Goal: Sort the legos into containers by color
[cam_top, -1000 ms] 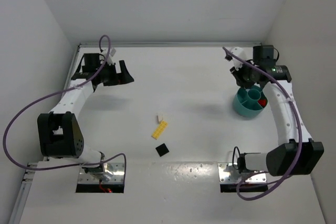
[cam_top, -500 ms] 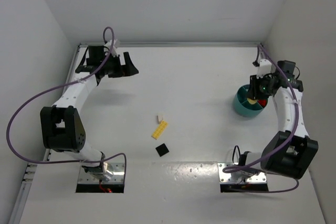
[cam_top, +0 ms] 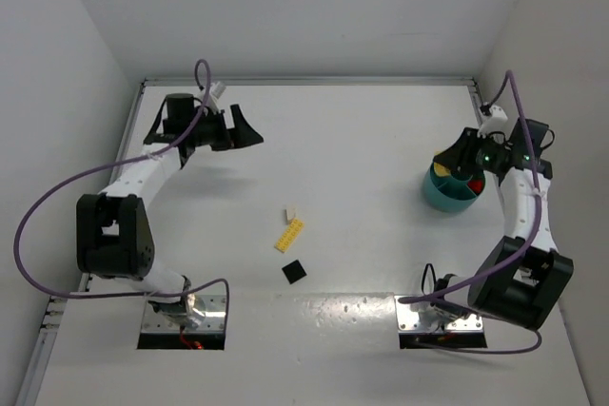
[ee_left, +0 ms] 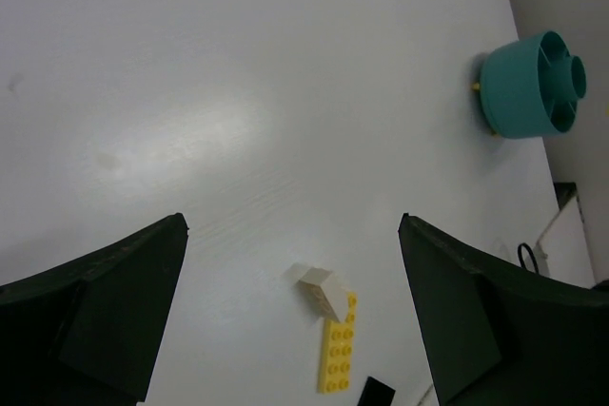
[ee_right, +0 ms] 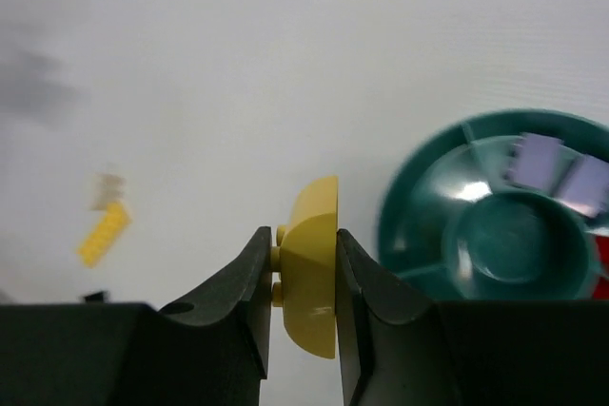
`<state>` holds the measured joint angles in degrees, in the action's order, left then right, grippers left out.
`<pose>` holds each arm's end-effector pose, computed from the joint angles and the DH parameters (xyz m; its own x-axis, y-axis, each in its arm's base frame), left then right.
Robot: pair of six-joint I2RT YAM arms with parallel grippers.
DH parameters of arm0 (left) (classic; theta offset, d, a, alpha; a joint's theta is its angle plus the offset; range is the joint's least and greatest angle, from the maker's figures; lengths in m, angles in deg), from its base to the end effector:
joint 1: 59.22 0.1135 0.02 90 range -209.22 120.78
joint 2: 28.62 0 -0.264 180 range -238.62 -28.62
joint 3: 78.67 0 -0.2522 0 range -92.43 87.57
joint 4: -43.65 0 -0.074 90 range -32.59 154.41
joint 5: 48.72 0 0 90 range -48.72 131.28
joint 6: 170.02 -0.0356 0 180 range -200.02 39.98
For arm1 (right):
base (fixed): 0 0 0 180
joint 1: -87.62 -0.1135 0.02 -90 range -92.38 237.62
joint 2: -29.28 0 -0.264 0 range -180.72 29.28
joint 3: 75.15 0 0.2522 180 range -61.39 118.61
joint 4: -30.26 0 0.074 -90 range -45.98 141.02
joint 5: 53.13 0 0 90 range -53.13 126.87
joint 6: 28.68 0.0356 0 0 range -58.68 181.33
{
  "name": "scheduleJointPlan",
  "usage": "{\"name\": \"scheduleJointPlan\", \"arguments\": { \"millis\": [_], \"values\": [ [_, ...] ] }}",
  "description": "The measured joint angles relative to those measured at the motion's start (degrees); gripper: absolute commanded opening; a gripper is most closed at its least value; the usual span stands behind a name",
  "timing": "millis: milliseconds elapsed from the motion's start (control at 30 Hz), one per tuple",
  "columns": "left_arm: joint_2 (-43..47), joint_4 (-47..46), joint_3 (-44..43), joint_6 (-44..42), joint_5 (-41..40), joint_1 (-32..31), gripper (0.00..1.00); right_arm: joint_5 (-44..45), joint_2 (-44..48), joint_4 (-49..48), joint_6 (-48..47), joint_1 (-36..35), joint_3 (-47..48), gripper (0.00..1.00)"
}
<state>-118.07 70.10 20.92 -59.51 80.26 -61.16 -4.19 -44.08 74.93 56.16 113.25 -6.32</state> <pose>0.3484 -0.0342 0.2788 -0.7320 -0.2477 -0.6346 0.3008 0.7183 -0.6273 0.2461 -0.0921 0.2702 -0.6743 0.2483 -0.6955 -0.1219 0.8914 0.4364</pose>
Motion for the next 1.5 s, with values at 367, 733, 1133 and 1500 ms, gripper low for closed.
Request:
{"name": "scheduleJointPlan", "arguments": {
  "millis": [367, 733, 1133, 1500],
  "values": [
    [20.04, -14.82, 11.89, -3.41, -18.23, -28.39, 0.95, -11.06, -4.15, -27.06, 60.63, -11.02, -6.45, 0.00],
    [21.49, -31.50, 24.96, -39.82, -38.97, -51.45, 0.82, -3.28, -3.61, -22.43, 78.86, -15.85, 2.84, 0.00],
    [3.72, -56.02, 19.47, -62.36, -42.86, -59.82, 0.77, 0.44, 1.46, -9.53, 80.67, -17.09, -1.20, 0.00],
    [-3.02, -61.64, 11.69, -64.02, -37.44, -59.93, 0.77, -1.90, 2.12, -9.22, 80.70, -17.14, -3.89, 0.00]
  ]
}}
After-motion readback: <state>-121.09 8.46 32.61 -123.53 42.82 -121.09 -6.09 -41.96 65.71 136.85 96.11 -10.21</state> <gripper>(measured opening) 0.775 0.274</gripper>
